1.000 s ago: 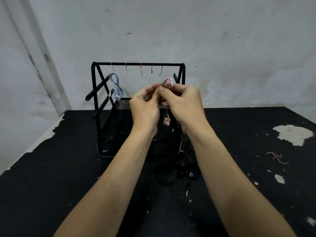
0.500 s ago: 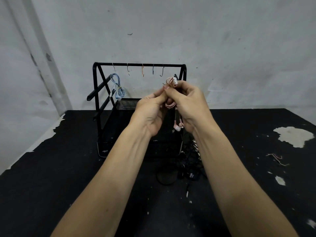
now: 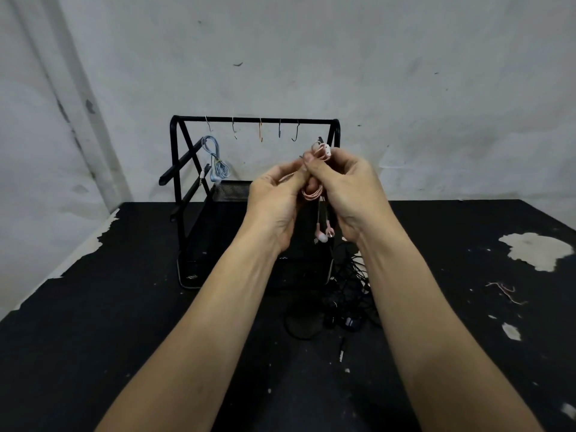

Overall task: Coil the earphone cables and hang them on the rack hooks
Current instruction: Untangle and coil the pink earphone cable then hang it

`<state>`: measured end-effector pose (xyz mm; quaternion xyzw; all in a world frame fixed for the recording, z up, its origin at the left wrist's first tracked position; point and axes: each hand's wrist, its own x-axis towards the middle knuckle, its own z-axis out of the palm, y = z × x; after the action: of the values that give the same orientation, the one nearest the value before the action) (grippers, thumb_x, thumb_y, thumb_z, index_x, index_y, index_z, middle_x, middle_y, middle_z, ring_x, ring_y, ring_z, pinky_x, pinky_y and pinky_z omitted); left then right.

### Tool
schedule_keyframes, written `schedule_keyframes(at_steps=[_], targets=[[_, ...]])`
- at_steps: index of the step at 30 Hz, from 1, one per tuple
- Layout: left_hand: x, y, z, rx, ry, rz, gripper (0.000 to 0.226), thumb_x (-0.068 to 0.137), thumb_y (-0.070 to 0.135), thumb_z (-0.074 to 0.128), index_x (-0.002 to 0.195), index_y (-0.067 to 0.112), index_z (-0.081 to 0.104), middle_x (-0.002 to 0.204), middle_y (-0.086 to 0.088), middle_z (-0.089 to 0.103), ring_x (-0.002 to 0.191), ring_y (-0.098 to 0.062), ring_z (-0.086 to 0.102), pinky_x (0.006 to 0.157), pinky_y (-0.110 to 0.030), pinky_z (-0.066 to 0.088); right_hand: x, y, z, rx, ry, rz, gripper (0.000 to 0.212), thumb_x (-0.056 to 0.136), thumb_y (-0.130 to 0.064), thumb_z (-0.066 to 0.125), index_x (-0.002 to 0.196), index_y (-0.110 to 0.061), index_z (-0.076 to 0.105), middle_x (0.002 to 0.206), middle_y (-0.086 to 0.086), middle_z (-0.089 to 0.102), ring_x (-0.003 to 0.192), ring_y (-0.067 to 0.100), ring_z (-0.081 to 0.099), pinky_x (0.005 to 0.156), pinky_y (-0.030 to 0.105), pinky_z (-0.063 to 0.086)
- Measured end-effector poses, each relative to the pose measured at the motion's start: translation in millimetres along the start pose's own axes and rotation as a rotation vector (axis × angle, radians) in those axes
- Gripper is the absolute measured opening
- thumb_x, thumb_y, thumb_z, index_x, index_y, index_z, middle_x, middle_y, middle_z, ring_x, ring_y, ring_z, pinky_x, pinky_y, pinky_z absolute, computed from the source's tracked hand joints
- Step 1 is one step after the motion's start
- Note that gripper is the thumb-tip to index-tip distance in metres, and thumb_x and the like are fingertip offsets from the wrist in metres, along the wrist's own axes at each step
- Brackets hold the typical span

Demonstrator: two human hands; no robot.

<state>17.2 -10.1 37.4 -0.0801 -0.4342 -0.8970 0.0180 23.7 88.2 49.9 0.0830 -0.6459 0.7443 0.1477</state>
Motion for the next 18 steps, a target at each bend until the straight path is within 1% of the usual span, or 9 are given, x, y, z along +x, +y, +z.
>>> schedule_keyframes(at_steps=[2,3,5,7,8,10,13,16,18], targets=[[-0.5,0.2,-1.1,0.032,0.017,0.004,0.03,0.091,0.002,0.064,0.119,-0.008,0.061,0.066,-0.004,0.064,0.051,-0.007,0.057,0.047,-0.022,0.051,-0.3,0.2,-0.7,0.01,-0.009,0.006,0.006,0.089,-0.022,0.072,0.084,-0.02,0.074,0.061,0.005,0.057,0.053,0.019,0.054,0.052,0.035,0.049],[-1.1,0.4,-1.1,0.036,0.021,0.001,0.026,0.091,0.002,0.063,0.116,-0.006,0.062,0.064,-0.003,0.064,0.051,-0.007,0.058,0.044,-0.021,0.049,-0.3,-0.5,-0.8,0.026,-0.013,0.008,0.006,0.09,-0.019,0.071,0.085,-0.019,0.075,0.063,0.006,0.058,0.055,0.02,0.055,0.055,0.036,0.051],[-1.9,1.3,-0.1,0.002,0.03,-0.005,0.019,0.091,-0.001,0.062,0.11,-0.002,0.063,0.068,-0.004,0.067,0.051,-0.007,0.06,0.043,-0.019,0.049,-1.4,-3.9,-1.6,0.045,-0.007,0.005,0.006,0.09,-0.012,0.071,0.086,-0.015,0.076,0.068,0.009,0.061,0.056,0.017,0.057,0.057,0.033,0.052],[-3.2,1.9,1.7,-0.019,0.029,-0.004,0.013,0.091,-0.004,0.061,0.103,0.001,0.064,0.07,-0.006,0.066,0.051,-0.006,0.06,0.047,-0.018,0.05,-3.4,-7.7,-3.2,0.05,0.012,0.001,0.004,0.089,-0.008,0.071,0.089,-0.009,0.075,0.071,0.011,0.066,0.054,0.015,0.059,0.053,0.027,0.052],[-4.1,1.7,2.1,-0.002,0.023,0.008,0.011,0.091,-0.004,0.061,0.099,0.003,0.064,0.067,-0.005,0.065,0.05,-0.006,0.06,0.047,-0.018,0.05,-4.5,-8.8,-4.4,0.043,0.025,0.001,0.003,0.089,-0.008,0.072,0.088,-0.008,0.075,0.07,0.01,0.067,0.053,0.015,0.06,0.051,0.026,0.051],[-5.2,-0.4,2.0,0.067,0.003,0.064,0.01,0.092,-0.003,0.061,0.095,0.006,0.062,0.062,-0.003,0.065,0.05,-0.007,0.06,0.048,-0.019,0.05,-5.4,-10.2,-6.0,0.017,0.054,-0.008,0.006,0.088,-0.01,0.074,0.082,-0.008,0.075,0.064,0.009,0.067,0.051,0.017,0.06,0.049,0.027,0.051],[-4.6,-3.9,0.5,0.19,-0.028,0.192,0.011,0.091,-0.001,0.064,0.09,0.01,0.064,0.064,-0.005,0.068,0.054,-0.011,0.061,0.056,-0.022,0.051,-6.0,-14.9,-8.4,-0.006,0.077,0.0,0.012,0.085,-0.014,0.078,0.075,-0.009,0.074,0.059,0.009,0.066,0.048,0.017,0.06,0.053,0.03,0.05],[-5.7,-5.5,1.1,0.278,-0.067,0.286,0.012,0.092,-0.001,0.063,0.09,0.011,0.064,0.064,-0.005,0.067,0.054,-0.012,0.06,0.057,-0.023,0.052,-8.5,-21.8,-11.4,0.0,0.077,0.052,0.017,0.083,-0.019,0.08,0.073,-0.008,0.071,0.056,0.006,0.064,0.044,0.017,0.058,0.047,0.031,0.049],[-6.5,-6.5,1.5,0.319,-0.092,0.345,0.013,0.092,-0.002,0.062,0.089,0.01,0.064,0.066,-0.003,0.068,0.054,-0.011,0.061,0.057,-0.023,0.052,-8.7,-23.5,-12.0,0.038,0.084,0.075,0.021,0.083,-0.019,0.08,0.071,-0.007,0.067,0.055,0.007,0.063,0.042,0.017,0.057,0.044,0.029,0.049]])
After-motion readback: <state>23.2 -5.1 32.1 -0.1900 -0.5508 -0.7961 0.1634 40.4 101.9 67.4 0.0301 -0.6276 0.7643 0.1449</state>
